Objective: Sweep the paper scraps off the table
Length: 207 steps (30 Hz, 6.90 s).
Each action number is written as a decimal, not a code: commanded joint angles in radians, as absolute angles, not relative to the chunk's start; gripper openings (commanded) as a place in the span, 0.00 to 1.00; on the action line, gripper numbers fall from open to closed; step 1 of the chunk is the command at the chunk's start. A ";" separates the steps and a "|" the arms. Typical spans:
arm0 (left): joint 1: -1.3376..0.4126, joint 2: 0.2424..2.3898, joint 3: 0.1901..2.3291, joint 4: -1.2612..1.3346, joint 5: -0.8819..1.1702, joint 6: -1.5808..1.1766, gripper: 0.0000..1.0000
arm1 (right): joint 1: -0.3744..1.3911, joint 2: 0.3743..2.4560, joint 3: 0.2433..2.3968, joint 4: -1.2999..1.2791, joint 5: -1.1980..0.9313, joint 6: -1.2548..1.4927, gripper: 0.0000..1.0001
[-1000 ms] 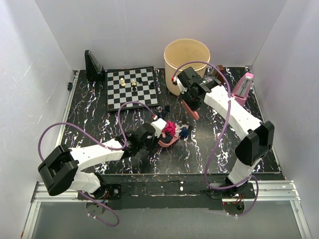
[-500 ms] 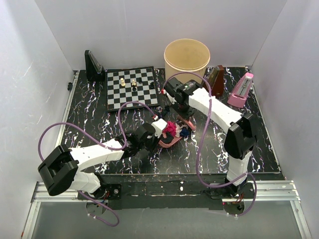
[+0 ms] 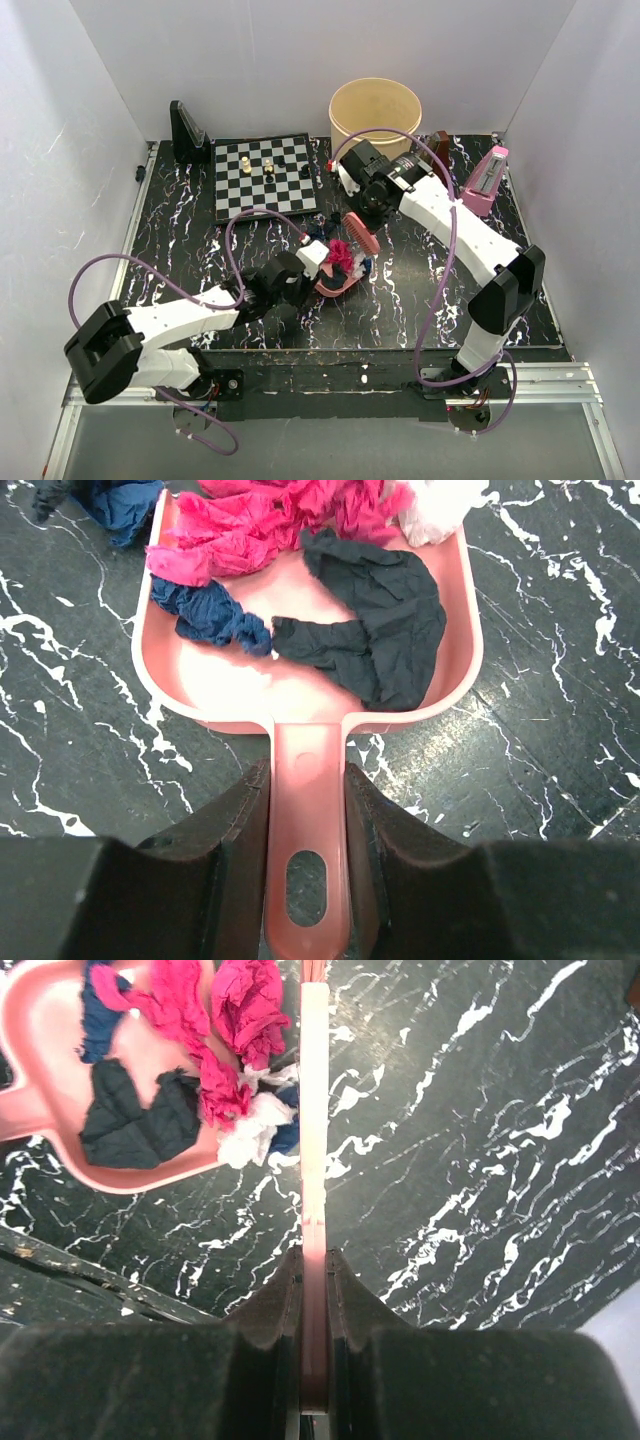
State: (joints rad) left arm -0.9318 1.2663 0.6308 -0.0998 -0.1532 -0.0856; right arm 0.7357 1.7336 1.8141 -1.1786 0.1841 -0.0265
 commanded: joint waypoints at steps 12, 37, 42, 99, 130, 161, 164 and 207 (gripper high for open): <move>-0.939 1.063 0.594 -0.054 -0.178 -0.074 0.00 | 0.672 1.470 1.750 -1.031 0.498 0.067 0.01; -0.931 1.308 1.296 -0.403 -0.175 0.032 0.00 | 0.492 1.217 1.355 -0.868 0.488 0.339 0.01; -0.902 1.508 1.547 -0.436 -0.129 0.049 0.00 | 0.489 1.117 1.267 -0.878 0.499 0.475 0.01; -0.535 2.178 1.764 0.770 0.302 -1.928 0.00 | 0.465 0.917 1.256 -0.881 0.560 0.453 0.01; -0.523 2.293 1.658 1.143 0.290 -2.180 0.00 | 0.465 0.962 1.310 -0.923 0.508 0.517 0.01; -0.502 1.263 1.464 -0.468 -0.016 -0.474 0.00 | 0.462 0.796 1.131 -0.623 0.008 0.561 0.01; -0.497 1.100 1.320 -0.480 -0.154 -0.450 0.00 | 0.462 0.850 1.118 -0.559 -0.165 0.561 0.01; -0.506 0.765 0.640 -0.373 -0.166 -0.709 0.00 | 0.508 1.620 1.278 -0.584 -0.005 0.940 0.01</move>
